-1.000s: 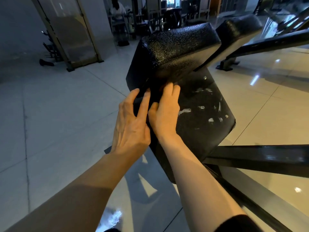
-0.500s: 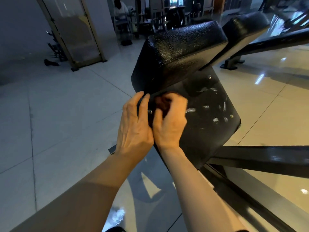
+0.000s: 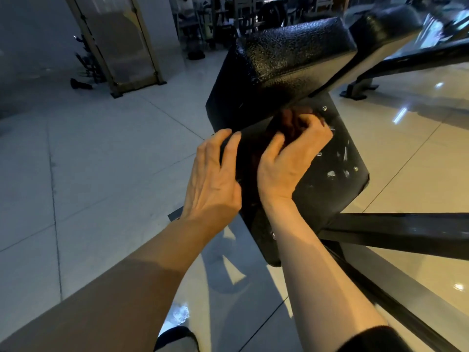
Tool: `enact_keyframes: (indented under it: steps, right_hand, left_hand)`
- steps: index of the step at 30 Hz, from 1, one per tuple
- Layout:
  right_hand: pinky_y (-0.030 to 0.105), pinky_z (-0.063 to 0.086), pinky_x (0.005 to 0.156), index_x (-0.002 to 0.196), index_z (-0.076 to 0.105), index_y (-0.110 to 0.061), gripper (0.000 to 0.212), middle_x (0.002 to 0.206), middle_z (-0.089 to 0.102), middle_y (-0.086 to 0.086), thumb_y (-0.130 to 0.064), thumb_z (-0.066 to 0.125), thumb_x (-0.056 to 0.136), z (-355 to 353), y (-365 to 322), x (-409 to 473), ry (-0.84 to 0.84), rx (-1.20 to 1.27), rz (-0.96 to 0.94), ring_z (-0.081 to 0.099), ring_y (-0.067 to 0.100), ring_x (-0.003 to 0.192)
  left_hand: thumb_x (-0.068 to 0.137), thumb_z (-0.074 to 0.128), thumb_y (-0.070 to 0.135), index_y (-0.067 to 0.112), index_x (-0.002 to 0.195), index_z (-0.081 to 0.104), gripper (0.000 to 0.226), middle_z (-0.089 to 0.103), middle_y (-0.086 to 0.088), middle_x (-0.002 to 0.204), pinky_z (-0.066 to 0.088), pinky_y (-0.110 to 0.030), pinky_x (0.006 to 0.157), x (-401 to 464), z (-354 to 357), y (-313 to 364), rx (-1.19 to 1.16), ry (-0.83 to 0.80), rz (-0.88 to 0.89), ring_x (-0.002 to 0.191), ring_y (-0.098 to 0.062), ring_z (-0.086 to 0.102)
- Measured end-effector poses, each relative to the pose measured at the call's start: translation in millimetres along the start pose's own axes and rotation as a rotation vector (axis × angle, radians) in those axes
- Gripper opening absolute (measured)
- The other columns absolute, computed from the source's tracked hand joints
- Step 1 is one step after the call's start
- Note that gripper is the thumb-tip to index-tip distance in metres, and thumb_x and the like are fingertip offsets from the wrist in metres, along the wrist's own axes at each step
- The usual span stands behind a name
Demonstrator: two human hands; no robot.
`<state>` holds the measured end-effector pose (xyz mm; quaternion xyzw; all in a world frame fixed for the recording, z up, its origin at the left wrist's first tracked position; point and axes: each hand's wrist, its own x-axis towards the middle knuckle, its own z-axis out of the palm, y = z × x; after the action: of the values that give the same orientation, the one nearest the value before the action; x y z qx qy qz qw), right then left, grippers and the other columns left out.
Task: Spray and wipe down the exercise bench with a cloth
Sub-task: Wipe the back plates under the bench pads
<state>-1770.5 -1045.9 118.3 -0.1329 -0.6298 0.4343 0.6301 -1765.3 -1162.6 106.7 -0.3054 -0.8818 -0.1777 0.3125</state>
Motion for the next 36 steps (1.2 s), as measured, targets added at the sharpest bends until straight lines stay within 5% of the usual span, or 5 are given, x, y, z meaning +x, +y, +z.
enact_keyframes:
  steps: [5, 11, 16, 24, 36]
  right_hand:
    - [0.013, 0.028, 0.072, 0.112, 0.050, 0.005, 0.040, 0.114, 0.047, 0.020, 0.015, 0.052, 0.074, 17, 21, 11, -0.317, -0.153, 0.024, 0.050, 0.028, 0.098]
    - [0.001, 0.031, 0.083, 0.107, 0.051, 0.011, 0.037, 0.114, 0.046, 0.029, 0.016, 0.052, 0.071, 21, 25, 33, 0.040, -0.043, 0.023, 0.042, 0.017, 0.101]
    - [0.015, 0.025, 0.070, 0.110, 0.046, 0.004, 0.034, 0.108, 0.046, 0.016, 0.014, 0.049, 0.078, 31, 32, 11, -0.292, -0.143, 0.209, 0.038, 0.016, 0.083]
    - [0.007, 0.037, 0.082, 0.097, 0.053, 0.005, 0.027, 0.098, 0.050, 0.018, 0.015, 0.059, 0.072, 26, -7, -14, 0.003, 0.116, 0.056, 0.049, 0.016, 0.090]
    - [0.008, 0.037, 0.077, 0.106, 0.051, 0.002, 0.027, 0.107, 0.048, 0.017, 0.004, 0.061, 0.081, 13, -9, -4, -0.338, -0.002, 0.058, 0.045, 0.002, 0.084]
  left_hand:
    - [0.073, 0.063, -0.001, 0.007, 0.146, 0.030, 0.080, 0.021, -0.006, 0.143, 0.039, -0.038, 0.101, 0, 9, -2, 0.000, -0.035, 0.018, 0.128, -0.029, 0.029]
    - [0.073, 0.064, -0.003, 0.005, 0.146, 0.031, 0.080, 0.020, -0.009, 0.145, 0.040, -0.036, 0.100, 6, 19, -6, 0.030, -0.029, 0.006, 0.129, -0.030, 0.028]
    - [0.077, 0.059, -0.004, 0.001, 0.146, 0.032, 0.074, 0.023, -0.010, 0.144, 0.037, -0.042, 0.104, 3, 21, -14, 0.020, -0.014, 0.022, 0.128, -0.034, 0.031]
    - [0.080, 0.069, 0.006, 0.001, 0.142, 0.032, 0.073, 0.025, -0.010, 0.140, 0.044, -0.043, 0.097, 4, 17, -17, 0.002, 0.006, 0.008, 0.126, -0.031, 0.031]
    - [0.079, 0.056, 0.011, 0.007, 0.146, 0.030, 0.072, 0.031, -0.015, 0.142, 0.044, -0.046, 0.098, 6, 2, 2, -0.066, -0.012, -0.014, 0.126, -0.029, 0.029]
